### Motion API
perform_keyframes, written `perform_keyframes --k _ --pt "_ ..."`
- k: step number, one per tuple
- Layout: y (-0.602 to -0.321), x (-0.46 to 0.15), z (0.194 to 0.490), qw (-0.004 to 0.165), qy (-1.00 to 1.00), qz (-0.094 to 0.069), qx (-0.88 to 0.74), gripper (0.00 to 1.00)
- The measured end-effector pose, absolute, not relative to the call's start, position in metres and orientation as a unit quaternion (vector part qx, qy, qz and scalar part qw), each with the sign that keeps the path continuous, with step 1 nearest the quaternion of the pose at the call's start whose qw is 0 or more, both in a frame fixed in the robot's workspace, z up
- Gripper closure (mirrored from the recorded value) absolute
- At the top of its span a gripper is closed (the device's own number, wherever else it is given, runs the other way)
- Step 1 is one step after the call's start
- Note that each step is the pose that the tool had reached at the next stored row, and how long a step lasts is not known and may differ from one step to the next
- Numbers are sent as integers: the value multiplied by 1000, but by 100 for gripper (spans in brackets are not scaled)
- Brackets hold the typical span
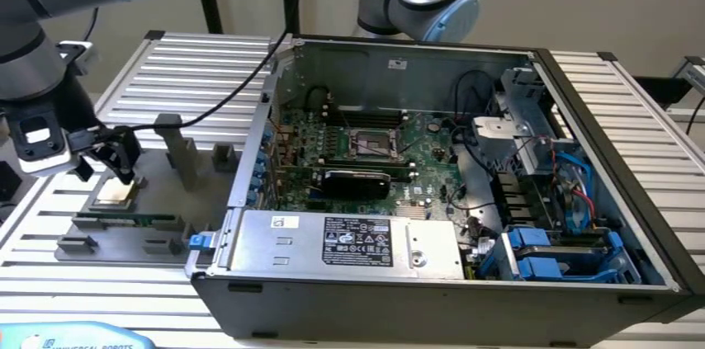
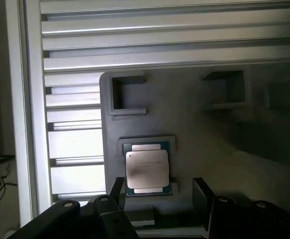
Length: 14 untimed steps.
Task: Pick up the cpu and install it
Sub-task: 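Pick up the cpu and move it towards the insertion slot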
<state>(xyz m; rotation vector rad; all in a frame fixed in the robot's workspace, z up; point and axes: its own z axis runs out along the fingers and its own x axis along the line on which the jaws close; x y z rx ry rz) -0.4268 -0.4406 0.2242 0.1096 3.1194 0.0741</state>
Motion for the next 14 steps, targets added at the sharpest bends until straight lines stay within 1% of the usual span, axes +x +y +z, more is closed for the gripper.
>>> perform_keyframes --k 14 --pt "-438 -427 202 7 999 24 35 35"
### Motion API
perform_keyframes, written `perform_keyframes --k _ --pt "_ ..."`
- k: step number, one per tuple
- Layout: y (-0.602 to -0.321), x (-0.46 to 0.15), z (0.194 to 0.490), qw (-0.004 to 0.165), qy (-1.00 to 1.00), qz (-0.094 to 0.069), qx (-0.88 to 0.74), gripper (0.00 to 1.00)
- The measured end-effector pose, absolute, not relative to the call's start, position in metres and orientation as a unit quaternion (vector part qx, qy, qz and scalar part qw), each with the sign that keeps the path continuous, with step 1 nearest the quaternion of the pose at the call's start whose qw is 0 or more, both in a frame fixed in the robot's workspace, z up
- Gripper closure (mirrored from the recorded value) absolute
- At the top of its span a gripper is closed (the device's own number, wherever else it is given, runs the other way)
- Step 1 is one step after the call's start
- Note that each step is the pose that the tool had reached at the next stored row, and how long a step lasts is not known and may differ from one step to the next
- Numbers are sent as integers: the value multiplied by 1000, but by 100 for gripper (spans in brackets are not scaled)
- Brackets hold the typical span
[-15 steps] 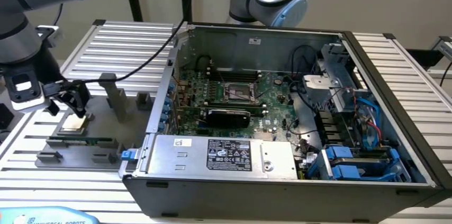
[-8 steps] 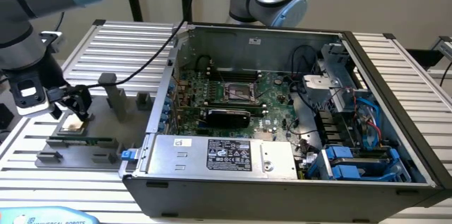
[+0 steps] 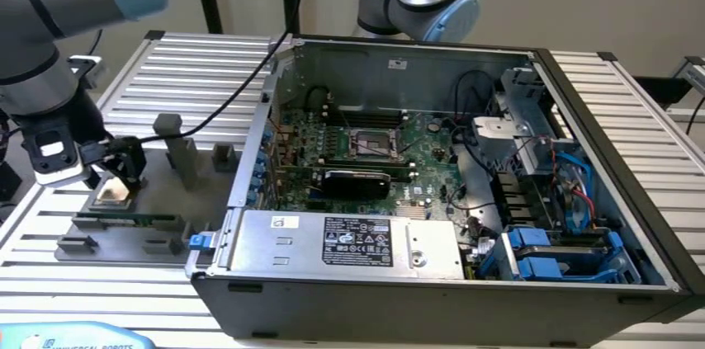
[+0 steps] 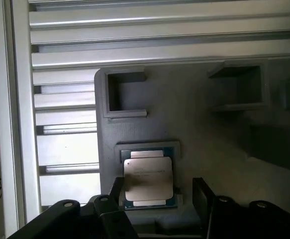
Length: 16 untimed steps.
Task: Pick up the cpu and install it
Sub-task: 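Pick up the cpu and move it towards the insertion slot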
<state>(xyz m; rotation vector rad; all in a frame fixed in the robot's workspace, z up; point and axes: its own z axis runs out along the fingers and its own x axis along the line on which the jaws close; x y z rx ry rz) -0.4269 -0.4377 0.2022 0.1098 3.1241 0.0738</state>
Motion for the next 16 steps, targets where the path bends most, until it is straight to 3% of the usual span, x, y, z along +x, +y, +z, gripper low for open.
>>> perform_keyframes --k 16 --pt "-432 -430 193 -1 999 23 34 35"
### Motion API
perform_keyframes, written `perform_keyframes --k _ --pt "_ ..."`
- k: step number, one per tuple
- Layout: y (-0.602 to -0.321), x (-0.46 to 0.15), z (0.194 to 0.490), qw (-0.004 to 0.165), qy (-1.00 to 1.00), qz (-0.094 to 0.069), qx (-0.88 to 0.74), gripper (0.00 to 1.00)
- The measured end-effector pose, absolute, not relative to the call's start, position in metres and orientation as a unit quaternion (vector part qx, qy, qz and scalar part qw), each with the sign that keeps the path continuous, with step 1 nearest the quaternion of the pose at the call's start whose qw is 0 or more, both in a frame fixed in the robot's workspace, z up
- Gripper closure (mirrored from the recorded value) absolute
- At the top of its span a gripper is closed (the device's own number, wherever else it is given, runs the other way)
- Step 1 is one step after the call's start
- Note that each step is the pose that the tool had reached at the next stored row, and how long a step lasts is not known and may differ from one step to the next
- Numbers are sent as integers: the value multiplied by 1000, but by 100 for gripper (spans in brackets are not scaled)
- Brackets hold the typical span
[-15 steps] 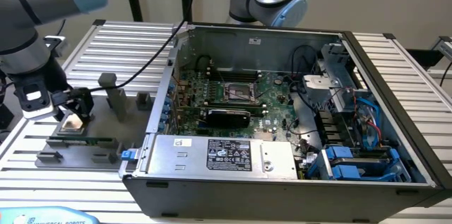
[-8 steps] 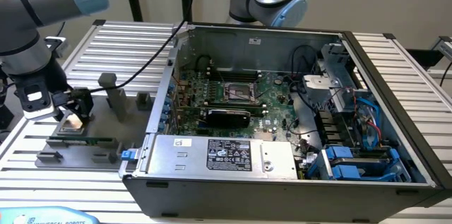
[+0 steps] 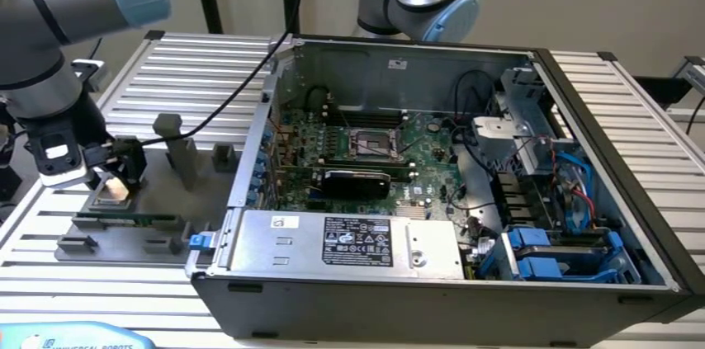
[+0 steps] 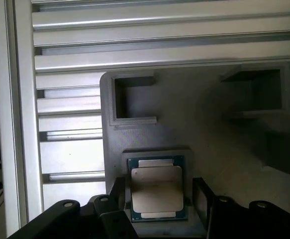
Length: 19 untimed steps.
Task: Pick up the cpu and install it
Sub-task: 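Pick up the cpu and move it towards the insertion slot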
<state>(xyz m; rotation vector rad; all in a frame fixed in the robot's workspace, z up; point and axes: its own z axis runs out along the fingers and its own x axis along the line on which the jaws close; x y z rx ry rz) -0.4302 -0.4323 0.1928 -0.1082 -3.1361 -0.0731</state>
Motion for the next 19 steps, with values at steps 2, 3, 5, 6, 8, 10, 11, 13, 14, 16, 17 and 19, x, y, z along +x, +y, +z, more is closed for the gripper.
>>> perform_keyframes --k 2,3,5,6,8,10,11,13,14,16,17,19 --pt "-432 -431 192 2 -999 -23 -34 35" --pt "-431 -431 191 2 -999 -23 -34 35" --pt "-431 -432 190 2 -999 -23 -33 35" --pt "-431 -432 190 2 -999 -23 -33 35" --pt "-430 -432 188 2 -999 -23 -31 35" --pt "-430 -432 188 2 -999 -23 -28 35" --pt "-430 -432 188 2 -999 -23 -27 35" --pt "-430 -433 187 2 -999 -23 -22 35" --pt "-430 -432 187 2 -1000 -23 -20 35" --pt "-430 -432 187 2 -1000 -21 -18 35" --pt "-430 -432 187 2 -1000 -21 -17 35" --pt "-430 -432 187 2 -1000 -19 -17 35"
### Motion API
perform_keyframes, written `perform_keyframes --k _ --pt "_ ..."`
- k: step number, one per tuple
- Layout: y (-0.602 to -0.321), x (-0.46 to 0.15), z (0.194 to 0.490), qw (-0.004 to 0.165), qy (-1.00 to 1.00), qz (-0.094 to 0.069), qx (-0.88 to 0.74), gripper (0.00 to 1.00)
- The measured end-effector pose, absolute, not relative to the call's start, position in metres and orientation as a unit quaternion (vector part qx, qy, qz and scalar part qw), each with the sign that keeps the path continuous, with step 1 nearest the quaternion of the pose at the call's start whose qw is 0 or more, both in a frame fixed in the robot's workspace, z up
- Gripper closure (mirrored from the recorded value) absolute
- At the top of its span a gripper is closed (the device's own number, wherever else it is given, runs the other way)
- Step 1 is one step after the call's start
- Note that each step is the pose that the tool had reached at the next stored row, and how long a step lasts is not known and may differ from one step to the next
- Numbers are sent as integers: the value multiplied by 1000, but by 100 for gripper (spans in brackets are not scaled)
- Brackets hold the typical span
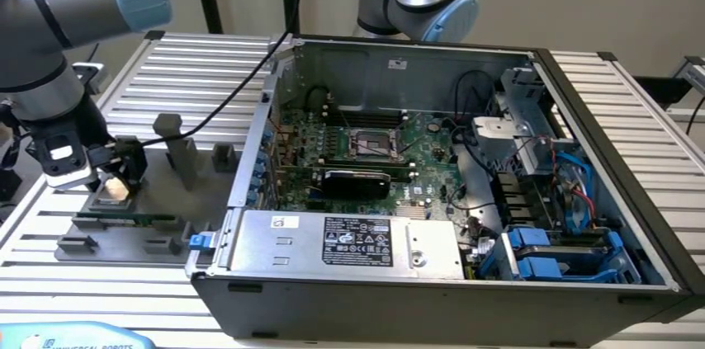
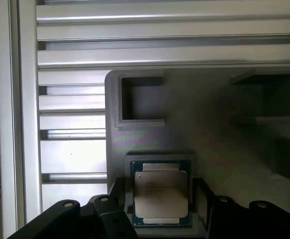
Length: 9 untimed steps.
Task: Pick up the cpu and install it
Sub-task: 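Pick up the cpu and move it towards the insertion slot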
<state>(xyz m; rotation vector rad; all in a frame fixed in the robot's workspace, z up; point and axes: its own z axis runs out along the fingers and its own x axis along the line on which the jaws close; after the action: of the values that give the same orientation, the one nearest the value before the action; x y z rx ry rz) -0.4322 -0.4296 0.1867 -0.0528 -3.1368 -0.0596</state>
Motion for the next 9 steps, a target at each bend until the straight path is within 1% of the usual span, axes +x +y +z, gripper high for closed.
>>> perform_keyframes --k 9 --pt "-430 -432 185 2 -1000 -15 -17 35"
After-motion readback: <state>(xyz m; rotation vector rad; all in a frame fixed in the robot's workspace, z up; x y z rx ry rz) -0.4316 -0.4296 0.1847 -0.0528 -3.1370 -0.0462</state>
